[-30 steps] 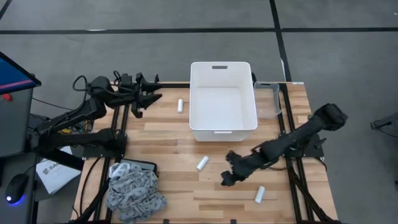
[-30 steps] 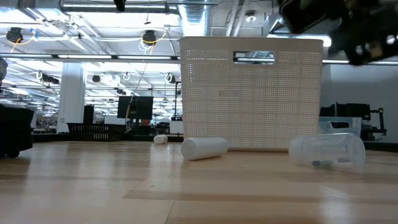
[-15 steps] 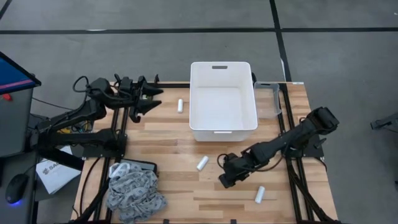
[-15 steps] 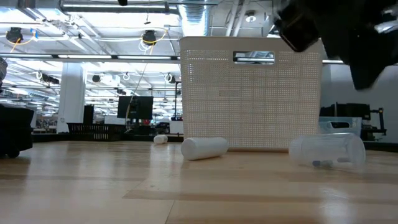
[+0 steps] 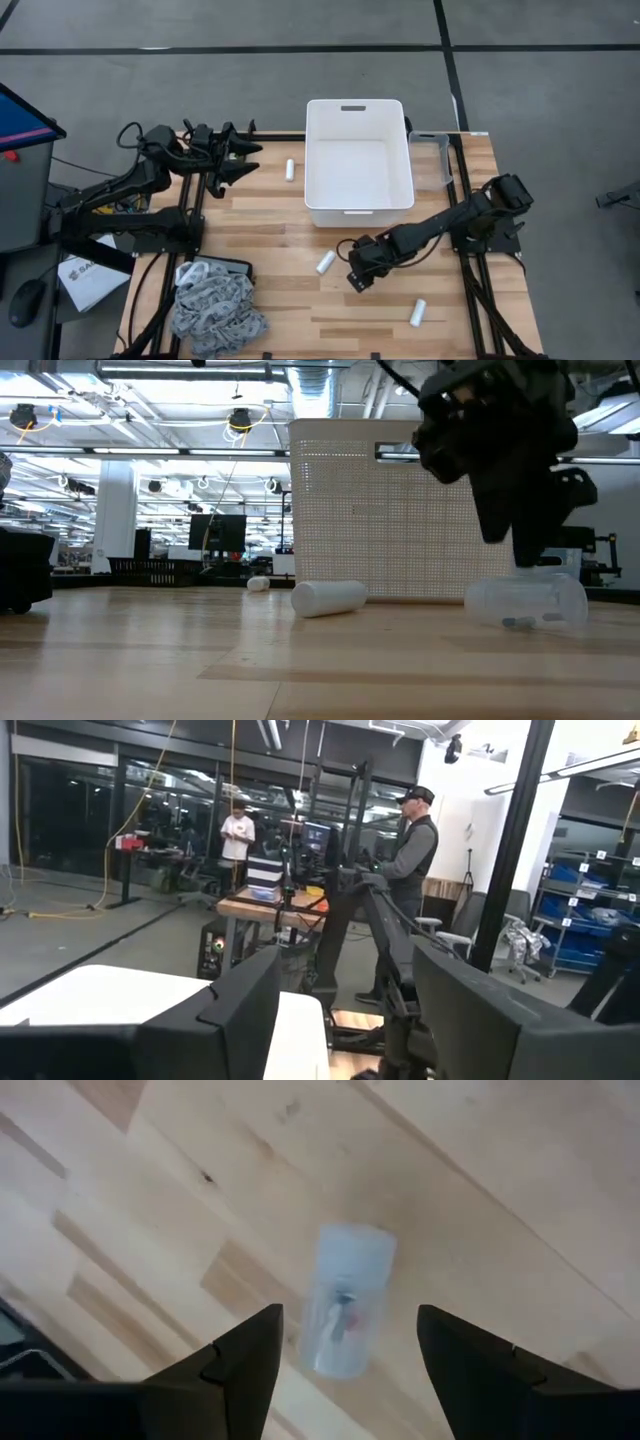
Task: Pick & place medical supplies in basket/bin
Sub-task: Put the transparent bottle in the black bin
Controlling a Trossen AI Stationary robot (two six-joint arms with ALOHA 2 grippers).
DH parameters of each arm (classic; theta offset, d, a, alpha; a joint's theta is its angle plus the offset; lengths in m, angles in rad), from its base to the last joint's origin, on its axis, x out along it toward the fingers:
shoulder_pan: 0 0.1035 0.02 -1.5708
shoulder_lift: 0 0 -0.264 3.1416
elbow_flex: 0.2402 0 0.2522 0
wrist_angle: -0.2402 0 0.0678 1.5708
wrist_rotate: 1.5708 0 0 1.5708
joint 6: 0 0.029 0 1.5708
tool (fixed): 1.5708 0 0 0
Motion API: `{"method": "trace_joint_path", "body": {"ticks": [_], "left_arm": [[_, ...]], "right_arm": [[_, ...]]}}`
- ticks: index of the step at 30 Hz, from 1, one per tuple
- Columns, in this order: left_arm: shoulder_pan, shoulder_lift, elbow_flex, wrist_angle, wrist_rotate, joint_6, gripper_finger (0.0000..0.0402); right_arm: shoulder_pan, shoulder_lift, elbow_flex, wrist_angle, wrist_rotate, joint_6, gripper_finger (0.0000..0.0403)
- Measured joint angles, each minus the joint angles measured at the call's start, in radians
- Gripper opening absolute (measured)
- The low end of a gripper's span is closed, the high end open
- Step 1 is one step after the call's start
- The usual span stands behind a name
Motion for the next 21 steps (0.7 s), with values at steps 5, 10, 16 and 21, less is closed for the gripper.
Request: {"method": "trace_joint_path", "body": {"ticks": [5, 10, 16, 21], "left_arm": [[0.0, 0.0, 0.0, 0.0, -0.004, -0.004, 0.0217], [0.0, 0.0, 0.0, 0.0, -0.005, -0.014, 0.0218], [0.0, 0.0, 0.0, 0.0, -0.005, -0.038, 0.0214], [0.0, 0.0, 0.0, 0.0, -0.005, -0.054, 0.0214]], "right_arm": [[0.003, 0.07, -0.001, 0.037, -0.001, -0.011, 0.0228], [0.001, 0.122, -0.001, 0.077, 0.009, -0.031, 0.0228], [0.002, 0.129, 0.0, 0.101, 0.056, -0.037, 0.0228], [0.004, 0.129, 0.0, 0.097, 0.059, -0.037, 0.0226]]}}
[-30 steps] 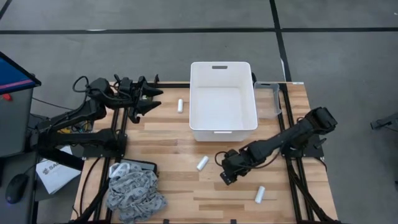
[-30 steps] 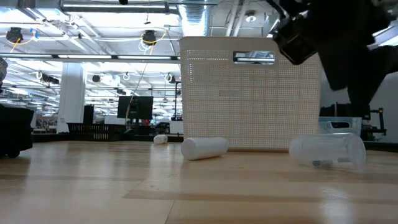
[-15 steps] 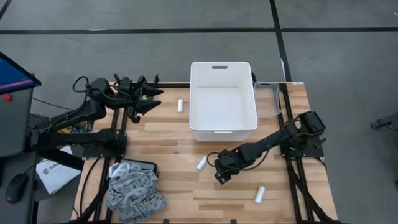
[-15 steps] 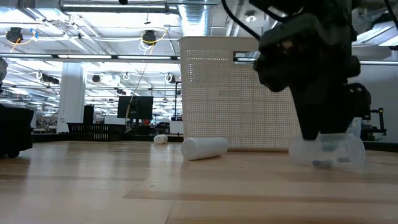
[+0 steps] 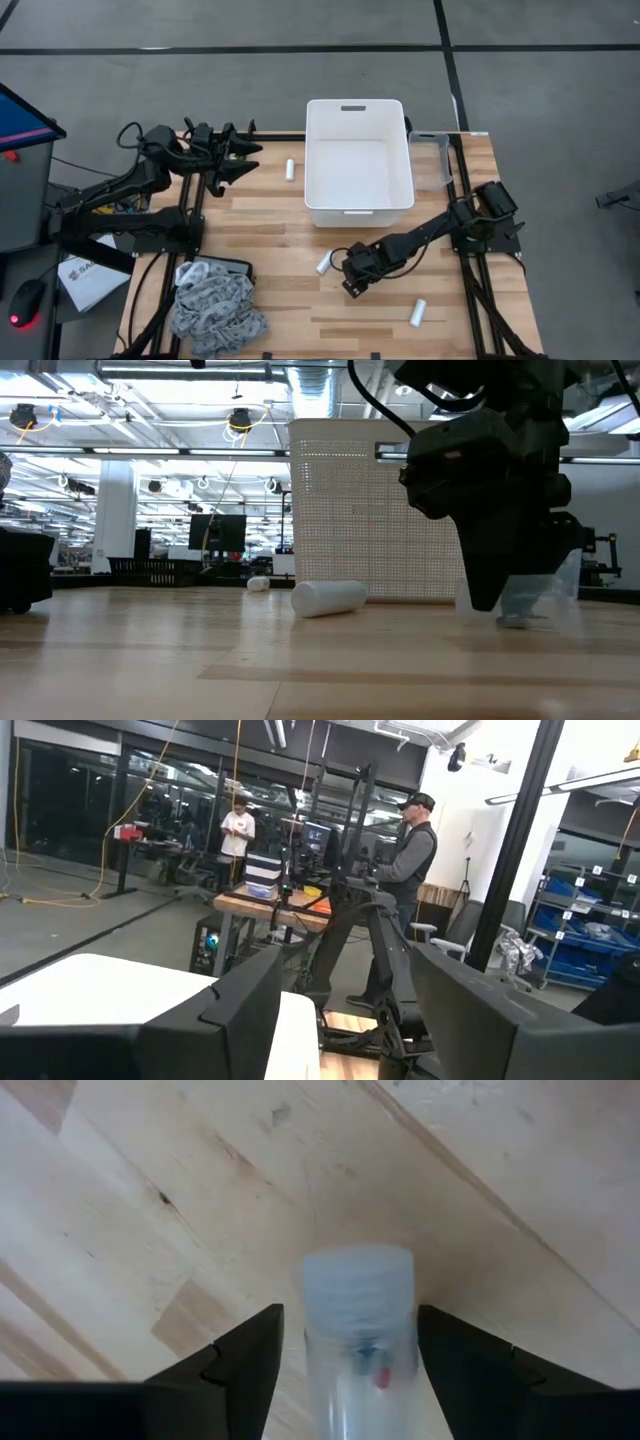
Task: Pick & place medical supplies in basket/bin
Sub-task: Put the transparent bottle in the black bin
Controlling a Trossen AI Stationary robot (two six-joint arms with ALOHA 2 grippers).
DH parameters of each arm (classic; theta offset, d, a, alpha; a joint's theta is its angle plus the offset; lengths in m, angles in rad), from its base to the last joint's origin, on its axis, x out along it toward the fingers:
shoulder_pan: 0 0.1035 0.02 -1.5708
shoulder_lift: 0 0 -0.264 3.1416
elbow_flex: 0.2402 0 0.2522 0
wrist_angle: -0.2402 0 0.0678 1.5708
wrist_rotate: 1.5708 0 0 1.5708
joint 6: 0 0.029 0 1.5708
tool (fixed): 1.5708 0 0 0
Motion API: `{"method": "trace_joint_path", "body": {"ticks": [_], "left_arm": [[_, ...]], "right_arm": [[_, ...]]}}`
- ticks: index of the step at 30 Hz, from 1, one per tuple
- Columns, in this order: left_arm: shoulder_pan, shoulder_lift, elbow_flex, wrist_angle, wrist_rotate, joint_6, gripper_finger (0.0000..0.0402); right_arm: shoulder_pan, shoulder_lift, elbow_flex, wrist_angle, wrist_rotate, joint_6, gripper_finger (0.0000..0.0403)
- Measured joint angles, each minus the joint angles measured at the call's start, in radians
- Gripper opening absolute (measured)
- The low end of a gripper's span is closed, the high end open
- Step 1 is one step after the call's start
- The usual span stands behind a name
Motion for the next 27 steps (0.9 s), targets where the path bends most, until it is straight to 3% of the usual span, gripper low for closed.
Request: {"method": "trace_joint_path", "body": {"ticks": [13, 18, 23, 27], "left_arm": [[0.0, 0.0, 0.0, -0.003, 0.024, -0.003, 0.0214], [-0.022, 0.0, 0.0, -0.071, 0.049, -0.007, 0.0214], [-0.132, 0.0, 0.0, -0.162, 0.051, 0.061, 0.0214], [-0.269, 0.017, 0.0, -0.215, -0.049, 0.163, 0.0214]], "right_arm": [[0.013, -0.004, -0.001, -0.019, -0.005, -0.016, 0.0146], [0.034, -0.054, -0.003, -0.005, -0.051, -0.04, 0.0166], [0.079, -0.18, -0.003, 0.05, -0.096, -0.019, 0.0196], [0.106, -0.309, -0.002, 0.15, -0.107, 0.027, 0.0186]]}}
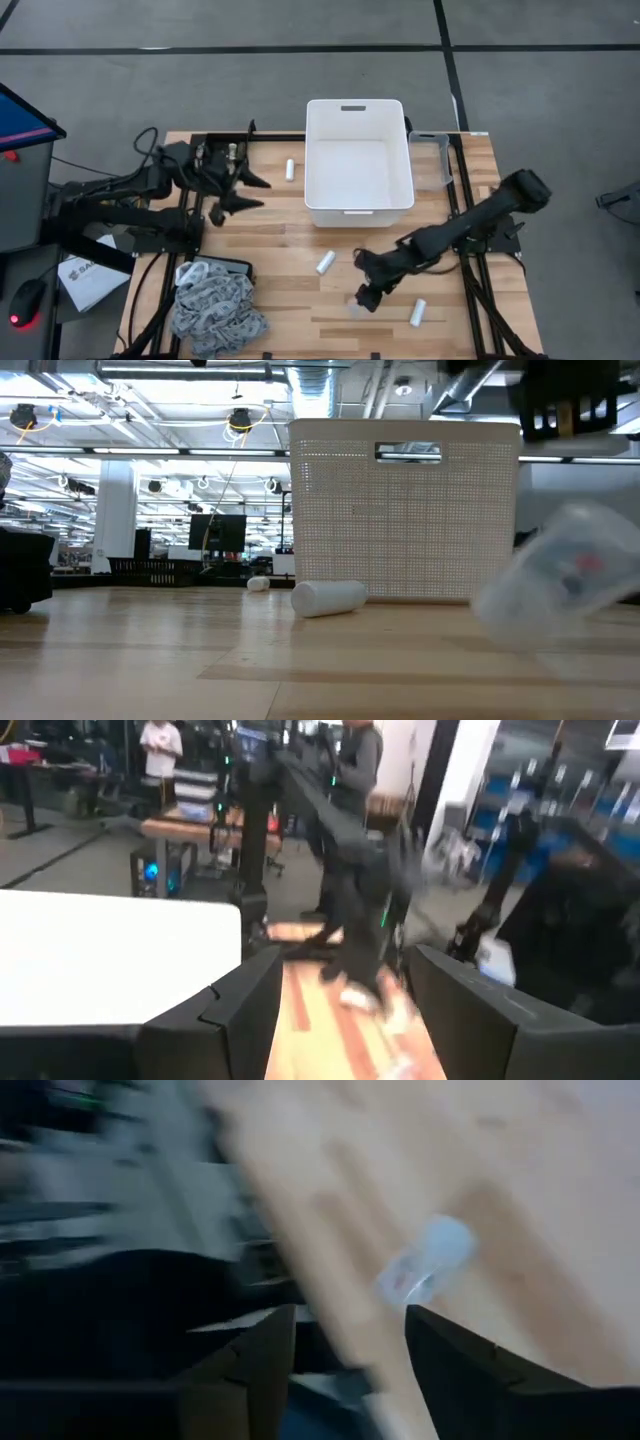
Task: Pick & place medical supplies in basket/bin
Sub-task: Put the transparent bottle in the black bin
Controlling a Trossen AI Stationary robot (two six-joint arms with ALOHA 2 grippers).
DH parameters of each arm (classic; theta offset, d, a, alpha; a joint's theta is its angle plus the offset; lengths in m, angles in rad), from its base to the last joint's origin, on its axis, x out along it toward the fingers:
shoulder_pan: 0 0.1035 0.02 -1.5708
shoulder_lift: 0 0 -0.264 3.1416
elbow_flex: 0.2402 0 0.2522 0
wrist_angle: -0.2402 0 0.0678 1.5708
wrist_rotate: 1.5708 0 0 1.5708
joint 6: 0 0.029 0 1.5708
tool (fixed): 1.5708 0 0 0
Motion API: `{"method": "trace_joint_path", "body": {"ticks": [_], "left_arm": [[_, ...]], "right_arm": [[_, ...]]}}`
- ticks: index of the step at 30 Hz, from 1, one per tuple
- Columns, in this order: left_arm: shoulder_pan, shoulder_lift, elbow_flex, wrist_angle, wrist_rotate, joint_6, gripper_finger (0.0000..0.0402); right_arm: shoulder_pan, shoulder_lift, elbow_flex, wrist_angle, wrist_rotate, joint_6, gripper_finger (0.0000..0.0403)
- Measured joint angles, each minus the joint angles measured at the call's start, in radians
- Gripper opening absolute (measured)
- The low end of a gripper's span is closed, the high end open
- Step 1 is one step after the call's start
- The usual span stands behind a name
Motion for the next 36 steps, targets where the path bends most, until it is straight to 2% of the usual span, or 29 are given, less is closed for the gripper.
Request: {"method": "trace_joint_path", "body": {"ticks": [4, 7, 13, 20, 23, 25, 30, 36], "left_arm": [[-0.127, 0.055, 0.001, 0.01, -0.114, 0.105, 0.0214], [-0.192, 0.106, 0.001, 0.01, -0.184, 0.147, 0.0214], [-0.27, 0.151, 0.0, -0.006, -0.256, 0.181, 0.0214], [-0.274, 0.087, 0.0, -0.103, -0.281, 0.174, 0.0214], [-0.275, 0.046, 0.0, -0.216, -0.28, 0.119, 0.0214], [-0.289, 0.023, 0.0, -0.299, -0.242, 0.072, 0.0214], [-0.424, 0.019, -0.001, -0.461, -0.19, -0.006, 0.0214], [-0.586, 0.144, 0.055, -0.58, -0.215, 0.051, 0.0214]], "right_arm": [[-0.007, -0.103, 0.001, 0.073, 0.012, 0.038, 0.0161], [-0.02, -0.147, 0.001, 0.046, 0.045, 0.06, 0.0141], [-0.016, -0.121, 0.001, 0.017, 0.055, 0.08, 0.0117], [0.019, -0.057, 0.0, 0.049, 0.054, 0.118, 0.0116], [0.025, -0.051, 0.0, 0.069, 0.07, 0.132, 0.0116], [0.03, -0.055, 0.0, 0.086, 0.085, 0.139, 0.0116], [0.031, -0.071, 0.001, 0.085, 0.108, 0.142, 0.0116], [0.028, -0.071, 0.001, 0.082, 0.109, 0.124, 0.0116]]}}
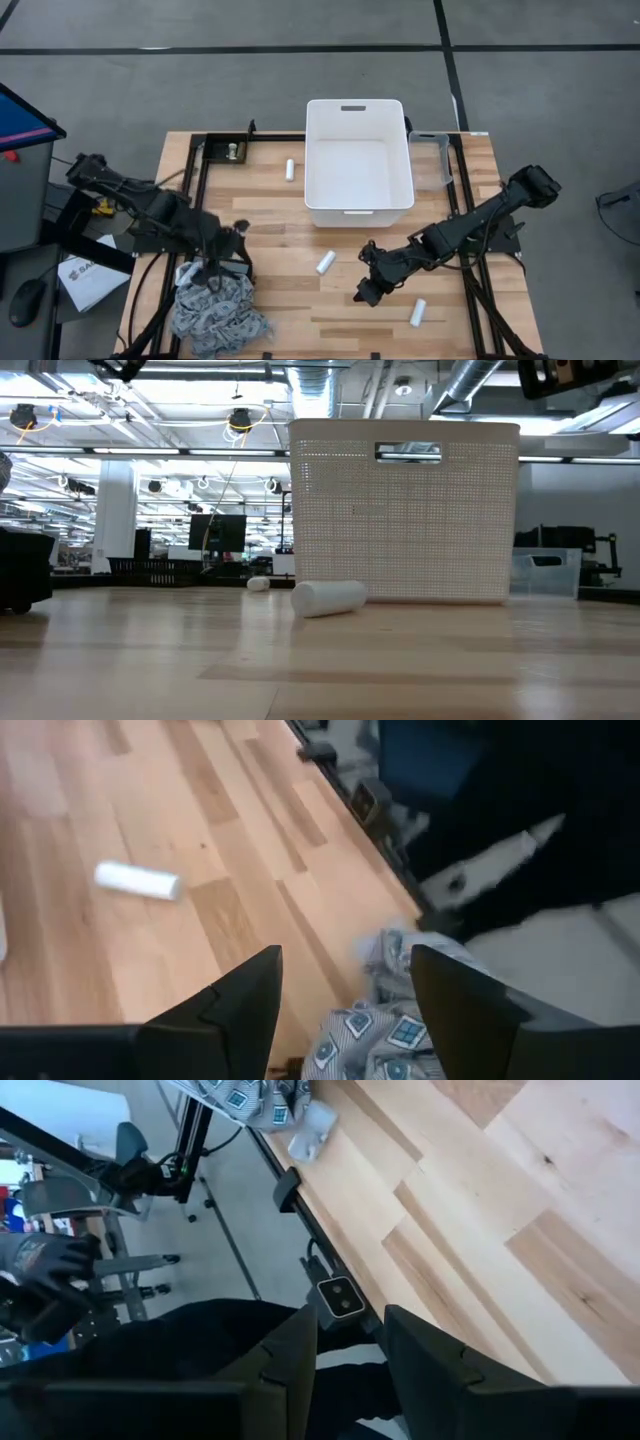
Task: Pick & place medical supplies in basket/bin
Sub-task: Put the transparent bottle in the black bin
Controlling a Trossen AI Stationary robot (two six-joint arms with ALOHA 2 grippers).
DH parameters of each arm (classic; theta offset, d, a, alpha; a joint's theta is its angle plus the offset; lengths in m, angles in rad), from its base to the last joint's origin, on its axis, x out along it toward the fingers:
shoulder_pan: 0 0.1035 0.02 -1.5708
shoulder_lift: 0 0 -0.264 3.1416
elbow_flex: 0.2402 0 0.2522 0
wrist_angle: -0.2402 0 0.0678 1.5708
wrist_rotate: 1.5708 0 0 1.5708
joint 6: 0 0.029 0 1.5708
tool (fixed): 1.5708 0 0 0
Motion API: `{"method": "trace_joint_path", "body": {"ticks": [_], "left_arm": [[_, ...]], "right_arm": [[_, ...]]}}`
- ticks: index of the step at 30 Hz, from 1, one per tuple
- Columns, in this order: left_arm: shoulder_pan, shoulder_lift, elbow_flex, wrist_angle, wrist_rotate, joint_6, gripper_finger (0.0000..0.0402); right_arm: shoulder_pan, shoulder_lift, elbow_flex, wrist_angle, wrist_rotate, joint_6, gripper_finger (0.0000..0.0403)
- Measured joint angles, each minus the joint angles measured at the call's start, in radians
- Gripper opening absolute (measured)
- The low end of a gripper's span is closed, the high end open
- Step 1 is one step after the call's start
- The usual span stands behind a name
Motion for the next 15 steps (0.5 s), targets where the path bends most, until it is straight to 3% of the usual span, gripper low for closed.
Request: {"method": "trace_joint_path", "body": {"ticks": [7, 15], "left_arm": [[-0.007, 0.224, 0.113, -0.028, -0.052, 0.264, 0.0214], [-0.014, 0.421, 0.117, 0.004, -0.026, 0.465, 0.0214]], "right_arm": [[-0.027, 0.0, 0.0, 0.001, 0.005, -0.041, 0.0116], [-0.009, 0.0, 0.0, 0.009, 0.016, -0.038, 0.0116]]}}
